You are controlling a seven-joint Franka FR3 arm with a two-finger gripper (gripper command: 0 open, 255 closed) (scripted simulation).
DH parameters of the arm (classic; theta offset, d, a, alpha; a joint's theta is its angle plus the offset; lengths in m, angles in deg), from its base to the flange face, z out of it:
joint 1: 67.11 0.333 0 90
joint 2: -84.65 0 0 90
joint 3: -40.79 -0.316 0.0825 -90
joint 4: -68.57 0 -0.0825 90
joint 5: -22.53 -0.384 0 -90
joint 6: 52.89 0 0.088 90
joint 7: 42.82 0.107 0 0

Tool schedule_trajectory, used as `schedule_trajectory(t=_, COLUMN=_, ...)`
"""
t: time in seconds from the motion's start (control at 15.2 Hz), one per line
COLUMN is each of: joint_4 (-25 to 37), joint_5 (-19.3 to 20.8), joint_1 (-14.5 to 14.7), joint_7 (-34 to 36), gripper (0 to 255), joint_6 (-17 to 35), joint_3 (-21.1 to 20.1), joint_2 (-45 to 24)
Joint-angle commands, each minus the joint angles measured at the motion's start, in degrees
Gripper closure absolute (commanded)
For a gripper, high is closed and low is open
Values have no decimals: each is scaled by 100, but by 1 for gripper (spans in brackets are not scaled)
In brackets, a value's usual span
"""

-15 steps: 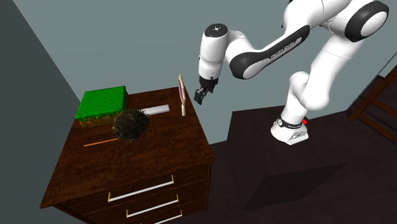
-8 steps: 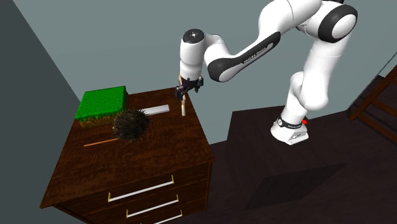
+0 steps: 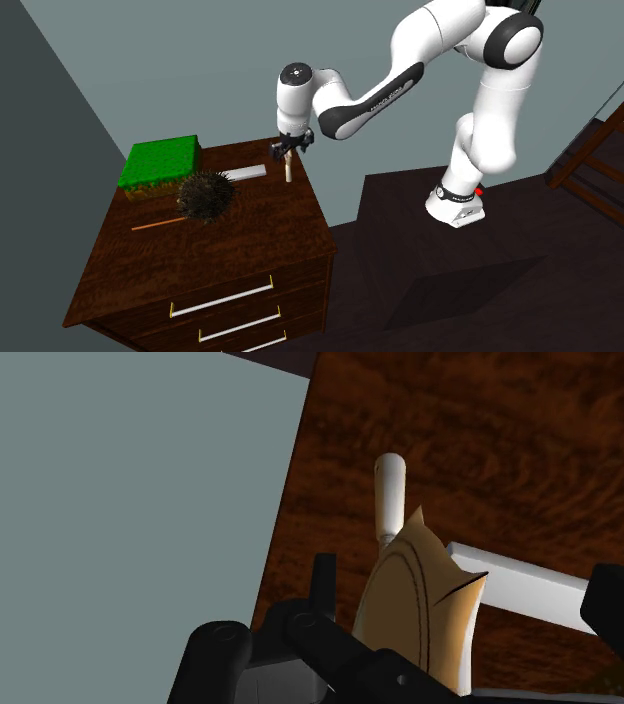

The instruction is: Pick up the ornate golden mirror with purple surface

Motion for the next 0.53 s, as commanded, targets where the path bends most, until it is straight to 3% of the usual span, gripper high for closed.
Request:
schedule_trajectory(t=0.0, joint_4=-77, joint_5=37, joint_1=3, joint_7=58, gripper=0, joint_6=98, joint_3=5, joint_2=-30)
schedule_trajectory(t=0.07, joint_4=-77, joint_5=37, joint_1=3, joint_7=58, gripper=0, joint_6=98, joint_3=5, joint_2=-30)
schedule_trajectory(t=0.13, joint_4=-81, joint_5=35, joint_1=2, joint_7=57, gripper=255, joint_6=97, joint_3=4, joint_2=-25)
schedule_trajectory(t=0.46, joint_4=-84, joint_5=35, joint_1=2, joint_7=57, gripper=255, joint_6=99, joint_3=5, joint_2=-24)
